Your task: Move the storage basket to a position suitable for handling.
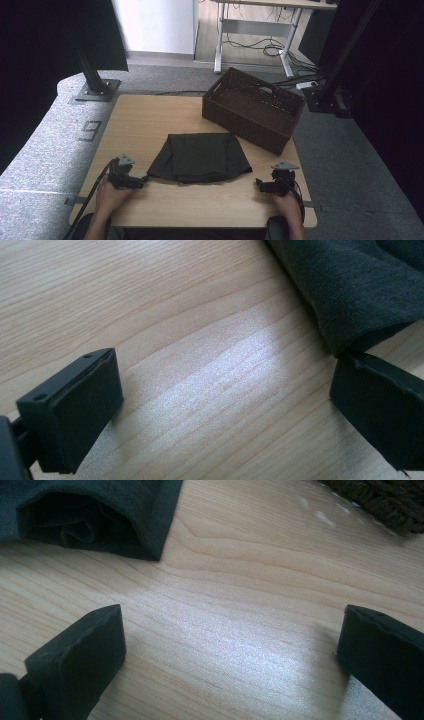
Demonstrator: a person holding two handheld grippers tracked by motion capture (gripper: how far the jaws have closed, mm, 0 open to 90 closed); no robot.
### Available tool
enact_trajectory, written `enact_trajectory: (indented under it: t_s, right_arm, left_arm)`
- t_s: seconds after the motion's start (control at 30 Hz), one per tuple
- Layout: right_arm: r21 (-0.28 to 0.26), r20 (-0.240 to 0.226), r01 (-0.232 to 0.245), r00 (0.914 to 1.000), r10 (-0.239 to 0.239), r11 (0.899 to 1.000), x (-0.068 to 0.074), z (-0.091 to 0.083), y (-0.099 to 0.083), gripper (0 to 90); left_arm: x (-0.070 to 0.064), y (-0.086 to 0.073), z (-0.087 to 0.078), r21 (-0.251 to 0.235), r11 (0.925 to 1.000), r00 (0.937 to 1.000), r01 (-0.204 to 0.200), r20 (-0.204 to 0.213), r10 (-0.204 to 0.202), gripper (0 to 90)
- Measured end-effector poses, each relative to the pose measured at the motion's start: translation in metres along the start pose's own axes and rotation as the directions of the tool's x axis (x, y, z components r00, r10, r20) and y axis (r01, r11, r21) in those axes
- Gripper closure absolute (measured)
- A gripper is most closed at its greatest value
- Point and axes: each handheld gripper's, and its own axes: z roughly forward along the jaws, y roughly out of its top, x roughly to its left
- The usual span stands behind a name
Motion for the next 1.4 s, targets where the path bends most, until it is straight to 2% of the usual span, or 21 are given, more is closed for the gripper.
enact_trajectory:
  t_s: [0.57,0.73,0.83,1.03,1.1,1.27,1.4]
  right_arm:
    - [-0.001,0.004,-0.006,1.0,0.006,1.0,0.001,0.0,0.0,0.0]
    - [0.01,0.01,-0.01,0.9999,0.01,1.0,0.002,0.0,0.002,0.0]
    - [0.023,0.011,-0.016,0.9998,0.016,1.0,0.004,0.0,0.004,1.4]
    - [0.013,-0.031,-0.05,0.9983,0.05,0.999,0.002,-0.003,0.007,12.0]
    - [0.019,-0.048,-0.049,0.9976,0.05,0.999,0.002,-0.004,0.009,12.3]
    - [0.011,-0.059,-0.046,0.9971,0.047,0.999,0.004,-0.006,0.015,13.1]
    - [0.005,-0.071,-0.04,0.9966,0.04,0.999,0.006,-0.007,0.024,16.2]
  left_arm:
    - [0.0,0.001,0.001,0.002,1.0,1.0,0.001,-0.001,-0.001,0.0]
    - [-0.001,0.002,0.002,0.003,1.0,1.0,0.008,-0.006,-0.008,0.0]
    - [-0.002,0.004,0.002,0.019,0.9997,0.9999,0.013,-0.008,-0.013,0.0]
    - [0.0,0.007,0.001,0.049,0.9988,1.0,0.004,-0.001,-0.004,0.1]
    - [0.0,0.008,0.001,0.05,0.9988,1.0,-0.003,0.001,0.003,0.8]
    - [0.0,0.014,-0.005,0.017,0.9997,0.9998,-0.018,-0.001,0.018,3.2]
    - [0.002,0.019,-0.01,-0.014,0.9999,0.9995,0.001,0.031,0.0,7.2]
